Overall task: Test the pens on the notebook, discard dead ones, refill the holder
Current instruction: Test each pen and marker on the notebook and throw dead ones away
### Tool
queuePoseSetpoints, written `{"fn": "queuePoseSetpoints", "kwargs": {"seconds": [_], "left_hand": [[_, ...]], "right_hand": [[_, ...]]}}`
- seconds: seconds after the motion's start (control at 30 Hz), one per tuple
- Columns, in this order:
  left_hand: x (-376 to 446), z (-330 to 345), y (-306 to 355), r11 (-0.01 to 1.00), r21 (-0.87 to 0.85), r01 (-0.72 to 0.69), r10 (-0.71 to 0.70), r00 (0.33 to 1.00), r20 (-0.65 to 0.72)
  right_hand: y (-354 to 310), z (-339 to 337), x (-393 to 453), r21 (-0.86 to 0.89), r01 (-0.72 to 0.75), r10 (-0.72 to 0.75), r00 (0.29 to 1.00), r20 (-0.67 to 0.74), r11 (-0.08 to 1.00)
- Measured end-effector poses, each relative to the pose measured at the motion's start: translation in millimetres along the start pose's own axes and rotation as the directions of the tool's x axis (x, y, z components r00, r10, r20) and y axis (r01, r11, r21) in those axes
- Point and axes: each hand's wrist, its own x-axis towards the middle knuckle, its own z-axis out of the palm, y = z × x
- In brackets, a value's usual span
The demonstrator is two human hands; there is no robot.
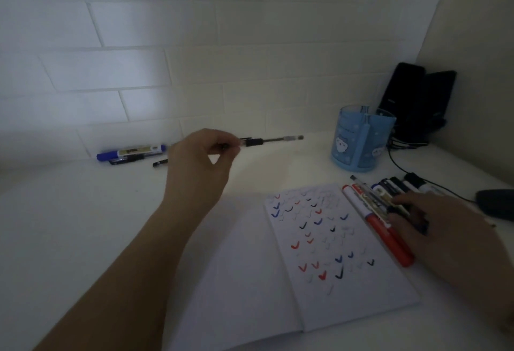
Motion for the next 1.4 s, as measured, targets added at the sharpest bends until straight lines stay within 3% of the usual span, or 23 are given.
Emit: {"fn": "queuePoseSetpoints", "kwargs": {"seconds": [0.13,0.23,0.3,0.37,0.43,0.5,0.6,0.67,0.73,0.83,0.87,0.97,1.0,1.2,1.33,1.4], "left_hand": [[-12,9,13,0.969,-0.028,-0.246,0.247,0.958,0.146],[-18,12,20,0.944,-0.078,-0.320,0.329,0.918,0.223],[-20,12,25,0.951,-0.137,-0.277,0.302,0.927,0.224],[-25,13,33,0.947,-0.285,-0.151,0.220,0.948,0.229],[-35,16,44,0.890,-0.456,0.021,0.135,0.942,0.306],[-44,21,52,0.882,-0.466,0.075,0.133,0.907,0.399],[-50,22,55,0.931,-0.361,-0.059,0.252,0.818,0.517],[-51,21,59,0.923,-0.224,-0.314,0.385,0.702,0.600],[-53,21,61,0.834,-0.176,-0.523,0.499,0.580,0.644],[-56,19,64,0.833,-0.252,-0.492,0.505,0.493,0.708],[-58,19,65,0.829,-0.282,-0.483,0.516,0.466,0.719],[-64,19,67,0.781,-0.334,-0.527,0.570,0.385,0.726],[-64,19,67,0.779,-0.339,-0.527,0.570,0.372,0.732],[-60,19,60,0.848,-0.334,-0.412,0.501,0.420,0.757],[-48,14,44,0.931,-0.344,-0.119,0.341,0.614,0.712],[-44,10,35,0.935,-0.354,0.002,0.261,0.673,0.692]], "right_hand": [[0,-5,-3,0.043,0.032,-0.031,0.999,-0.013,0.999],[2,-2,-1,0.011,0.022,-0.022,1.000,-0.001,1.000],[1,-4,-1,0.051,0.033,-0.031,0.999,-0.044,0.998],[-7,-13,-4,0.300,0.076,-0.050,0.994,-0.094,0.951],[-21,-24,-15,0.570,0.231,-0.139,0.970,-0.201,0.788],[-32,-30,-26,0.645,0.368,-0.205,0.926,-0.316,0.670],[-42,-32,-36,0.733,0.383,-0.161,0.920,-0.357,0.563],[-47,-31,-39,0.821,0.319,-0.125,0.947,-0.296,0.473],[-52,-30,-42,0.835,0.327,-0.156,0.945,-0.288,0.443],[-48,-33,-48,0.939,0.302,-0.255,0.932,-0.256,0.162],[-48,-33,-49,0.944,0.302,-0.311,0.917,-0.250,0.132],[-54,-28,-51,0.911,0.266,-0.394,0.910,-0.129,0.315],[-56,-26,-52,0.919,0.237,-0.401,0.911,-0.098,0.314],[-55,-28,-52,0.923,0.186,-0.413,0.910,-0.033,0.337],[-48,-33,-46,0.974,0.061,-0.383,0.924,0.028,0.217],[-45,-33,-43,0.959,0.030,-0.364,0.928,0.079,0.283]]}}
